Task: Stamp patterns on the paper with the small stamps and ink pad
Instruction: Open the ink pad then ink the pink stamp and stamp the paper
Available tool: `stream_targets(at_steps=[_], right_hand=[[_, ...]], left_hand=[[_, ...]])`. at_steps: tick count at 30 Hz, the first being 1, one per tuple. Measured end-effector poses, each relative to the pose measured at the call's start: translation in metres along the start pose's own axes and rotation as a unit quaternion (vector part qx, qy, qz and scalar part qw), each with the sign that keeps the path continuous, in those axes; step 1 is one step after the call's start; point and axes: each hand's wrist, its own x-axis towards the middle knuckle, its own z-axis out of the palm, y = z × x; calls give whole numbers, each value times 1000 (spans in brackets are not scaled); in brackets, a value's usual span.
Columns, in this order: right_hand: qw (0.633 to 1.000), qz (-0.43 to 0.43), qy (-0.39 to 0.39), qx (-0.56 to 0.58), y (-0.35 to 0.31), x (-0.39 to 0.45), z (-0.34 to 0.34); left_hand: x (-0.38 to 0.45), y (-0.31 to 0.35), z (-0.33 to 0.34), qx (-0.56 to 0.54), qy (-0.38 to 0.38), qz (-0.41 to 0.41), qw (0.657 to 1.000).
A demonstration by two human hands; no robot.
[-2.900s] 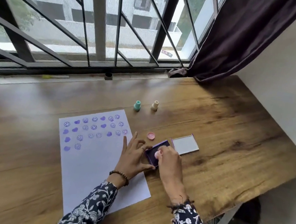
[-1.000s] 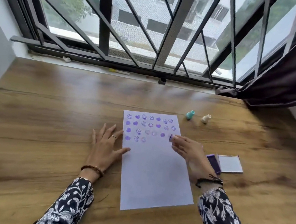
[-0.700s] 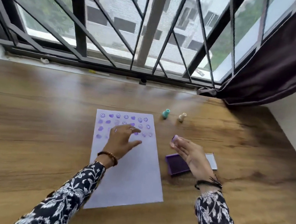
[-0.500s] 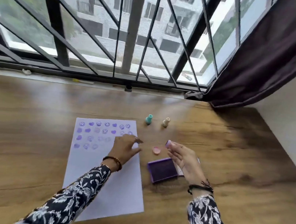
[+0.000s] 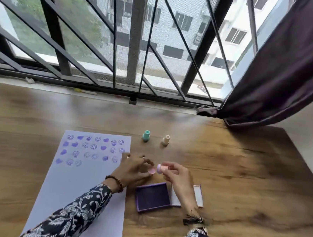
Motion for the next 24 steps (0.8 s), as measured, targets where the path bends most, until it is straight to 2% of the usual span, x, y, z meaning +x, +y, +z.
stream_targets(at_steps=[3,6,12,16,20,24], right_hand=[[993,-72,13,-93,-8,2,-2],[986,-119,7,-117,-16,-1,-1],[984,-163,-8,-76,-37,-11,5],[982,-183,-19,-47,-48,-19,11],[985,-172,-18,-8,-60,-28,22],[985,-164,-22,57,-73,-37,32]], left_hand=[[-3,6,-5,-119,7,-8,993],[-10,12,-10,-227,17,-39,973],[-20,11,-23,-444,39,-106,889],[-29,12,-34,-489,62,-106,863],[-36,12,-52,-501,76,-96,857],[-41,12,-71,-492,84,-63,864]])
